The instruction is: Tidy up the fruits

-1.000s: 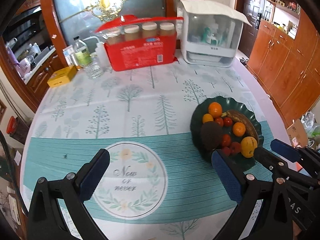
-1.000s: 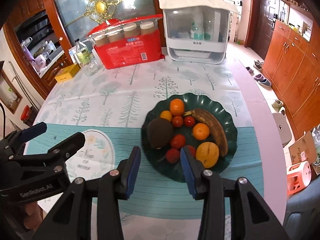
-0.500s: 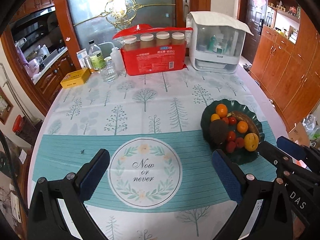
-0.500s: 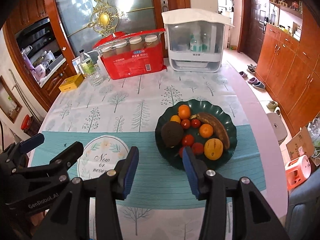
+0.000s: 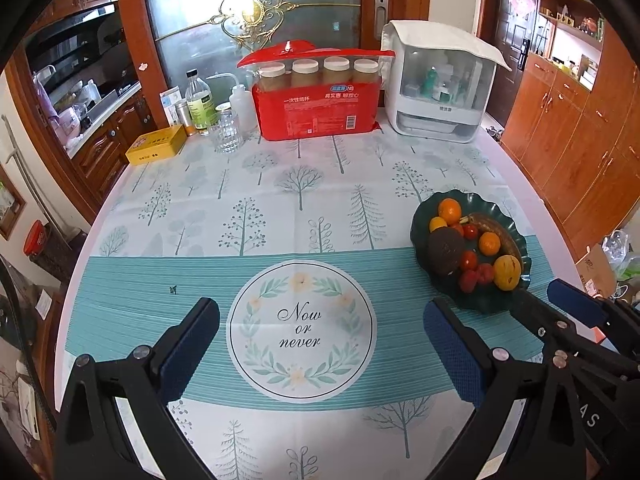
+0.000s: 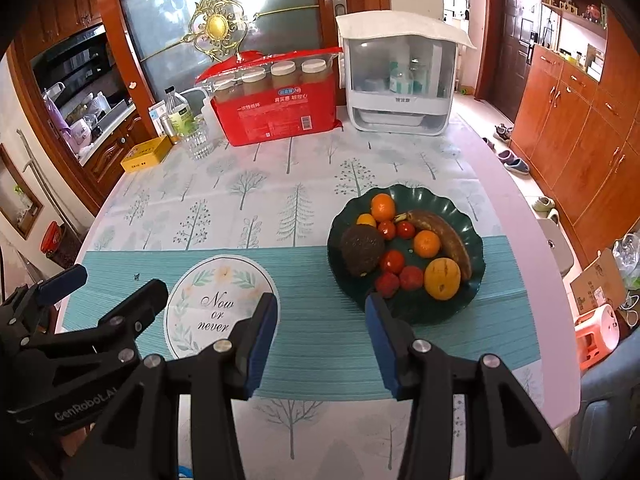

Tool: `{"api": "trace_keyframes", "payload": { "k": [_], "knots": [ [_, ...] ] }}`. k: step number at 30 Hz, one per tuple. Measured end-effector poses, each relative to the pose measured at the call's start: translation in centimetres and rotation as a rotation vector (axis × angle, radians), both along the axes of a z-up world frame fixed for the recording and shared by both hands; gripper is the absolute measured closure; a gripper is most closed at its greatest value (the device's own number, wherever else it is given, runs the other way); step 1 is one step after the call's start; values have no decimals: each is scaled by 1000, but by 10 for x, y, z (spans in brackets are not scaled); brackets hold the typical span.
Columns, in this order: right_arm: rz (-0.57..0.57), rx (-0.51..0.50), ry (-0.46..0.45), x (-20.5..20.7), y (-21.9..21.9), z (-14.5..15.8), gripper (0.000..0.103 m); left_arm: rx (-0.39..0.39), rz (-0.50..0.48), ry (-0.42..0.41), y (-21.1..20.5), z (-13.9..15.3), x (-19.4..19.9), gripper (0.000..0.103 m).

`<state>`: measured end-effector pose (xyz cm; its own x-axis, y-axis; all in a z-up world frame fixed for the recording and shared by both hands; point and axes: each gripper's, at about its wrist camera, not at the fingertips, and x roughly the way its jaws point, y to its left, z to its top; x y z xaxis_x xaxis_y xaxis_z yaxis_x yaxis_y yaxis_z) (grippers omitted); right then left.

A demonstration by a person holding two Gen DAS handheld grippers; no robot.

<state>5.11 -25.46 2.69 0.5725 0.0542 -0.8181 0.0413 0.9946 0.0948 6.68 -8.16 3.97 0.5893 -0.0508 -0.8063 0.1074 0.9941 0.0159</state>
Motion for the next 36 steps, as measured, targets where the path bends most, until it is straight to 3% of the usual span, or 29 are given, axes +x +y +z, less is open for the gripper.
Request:
{"api": "trace_keyframes", "payload": {
  "k": [36],
  "knots": [
    [-27, -10, 25, 3, 2, -6, 57, -14, -16, 24, -1, -8, 7, 2]
  ]
}}
